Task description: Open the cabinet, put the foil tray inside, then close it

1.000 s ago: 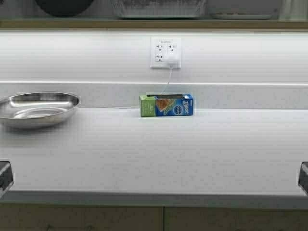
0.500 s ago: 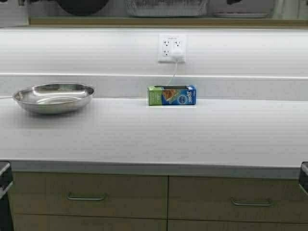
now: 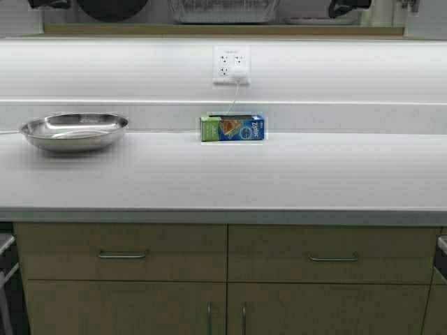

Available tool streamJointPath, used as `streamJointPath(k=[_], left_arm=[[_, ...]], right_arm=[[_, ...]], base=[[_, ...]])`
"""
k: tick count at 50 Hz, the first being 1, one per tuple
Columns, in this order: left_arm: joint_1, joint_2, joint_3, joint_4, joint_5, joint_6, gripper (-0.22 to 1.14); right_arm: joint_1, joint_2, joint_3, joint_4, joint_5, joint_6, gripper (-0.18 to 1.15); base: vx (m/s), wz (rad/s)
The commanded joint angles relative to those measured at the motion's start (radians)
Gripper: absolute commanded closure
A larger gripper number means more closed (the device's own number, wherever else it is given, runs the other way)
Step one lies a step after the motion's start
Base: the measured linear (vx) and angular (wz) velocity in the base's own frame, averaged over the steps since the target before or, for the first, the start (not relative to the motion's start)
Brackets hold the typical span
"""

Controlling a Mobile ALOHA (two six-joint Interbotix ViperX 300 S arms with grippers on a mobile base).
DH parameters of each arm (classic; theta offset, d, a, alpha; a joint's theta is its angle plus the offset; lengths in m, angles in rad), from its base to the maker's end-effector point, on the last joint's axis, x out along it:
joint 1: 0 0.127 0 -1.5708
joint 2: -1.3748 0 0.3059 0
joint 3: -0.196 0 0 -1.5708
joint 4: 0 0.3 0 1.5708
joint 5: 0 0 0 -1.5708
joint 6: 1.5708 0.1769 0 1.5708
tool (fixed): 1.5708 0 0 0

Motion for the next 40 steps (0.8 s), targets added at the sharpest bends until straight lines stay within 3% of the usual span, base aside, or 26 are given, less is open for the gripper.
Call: streamJointPath(k=[1,22,34,40], left_arm=[[0.074,-0.060,-0.035,0.003,0.029,0.003,0.87],[0.318,-0.210,-0.167,0.044,0.199,0.054,0.87],[0.560,-0.210,-0.322,0.046,0.249,0.066,0.87],[0.603,-0.135,-0.446,0.046,0.256,0.071,0.87]], right_arm=[[-0.051,-0.049,-0.054,-0.005,0.060,-0.032,0.90],[-0.479,-0.227,-0.140,-0.006,0.067,-0.175,0.90],[-0.753,-0.209,-0.291,-0.003,0.011,-0.192,0.90],[-0.828,-0.138,-0.393,0.000,0.002,-0.195,0.90]], base=[[-0.20,-0.06],[-0.13,-0.03],[-0.08,-0.01],[-0.04,-0.02]])
